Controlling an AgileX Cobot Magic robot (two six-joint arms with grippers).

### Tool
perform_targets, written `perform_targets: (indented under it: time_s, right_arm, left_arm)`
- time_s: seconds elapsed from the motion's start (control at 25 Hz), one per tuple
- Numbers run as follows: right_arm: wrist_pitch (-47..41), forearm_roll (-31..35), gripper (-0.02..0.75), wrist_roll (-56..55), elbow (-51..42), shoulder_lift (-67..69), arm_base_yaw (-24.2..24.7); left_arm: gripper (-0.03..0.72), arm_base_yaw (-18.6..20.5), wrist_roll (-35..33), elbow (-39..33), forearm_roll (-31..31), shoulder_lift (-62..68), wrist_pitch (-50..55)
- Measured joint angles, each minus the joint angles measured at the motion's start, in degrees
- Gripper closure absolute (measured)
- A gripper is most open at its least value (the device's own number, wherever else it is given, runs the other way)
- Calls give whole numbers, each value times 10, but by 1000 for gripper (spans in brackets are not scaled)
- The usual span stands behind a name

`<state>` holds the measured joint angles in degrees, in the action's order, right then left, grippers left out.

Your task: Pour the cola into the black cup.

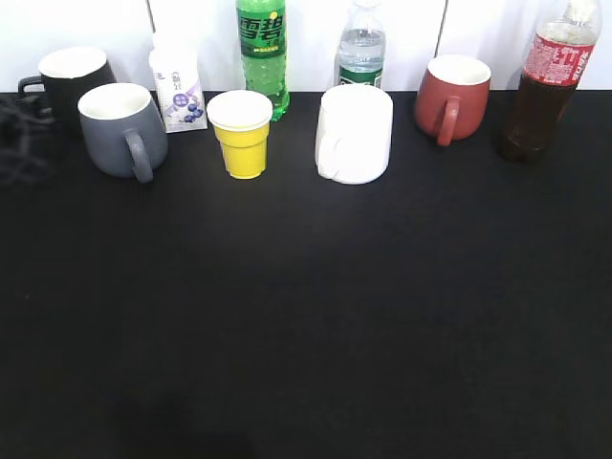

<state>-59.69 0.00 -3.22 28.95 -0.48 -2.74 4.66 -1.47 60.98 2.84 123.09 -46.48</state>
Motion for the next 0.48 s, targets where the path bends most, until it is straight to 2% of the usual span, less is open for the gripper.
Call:
perform_targets:
  time_s: [0.12,0.16,0.2,0.24,0.28,0.4,0.48]
  right_arm:
    - [0,0,174,0,0,0,0]
    - [0,0,174,0,0,0,0]
    - [0,0,174,0,0,0,0]
    - [0,0,174,0,0,0,0]
    - [0,0,174,0,0,0,0]
    - [0,0,174,0,0,0,0]
    - [0,0,174,0,0,0,0]
  left_arm:
    - [303,2,0,86,1,52,17]
    - [328,4,0,105,3,62,18]
    - [414,5,0,121,6,73,17]
    - [539,6,1,128,15,79,13]
    - [620,6,6,131,23,81,8]
    - [622,6,9,129,18,80,1]
    - [628,7,-2,101,-20,56,1]
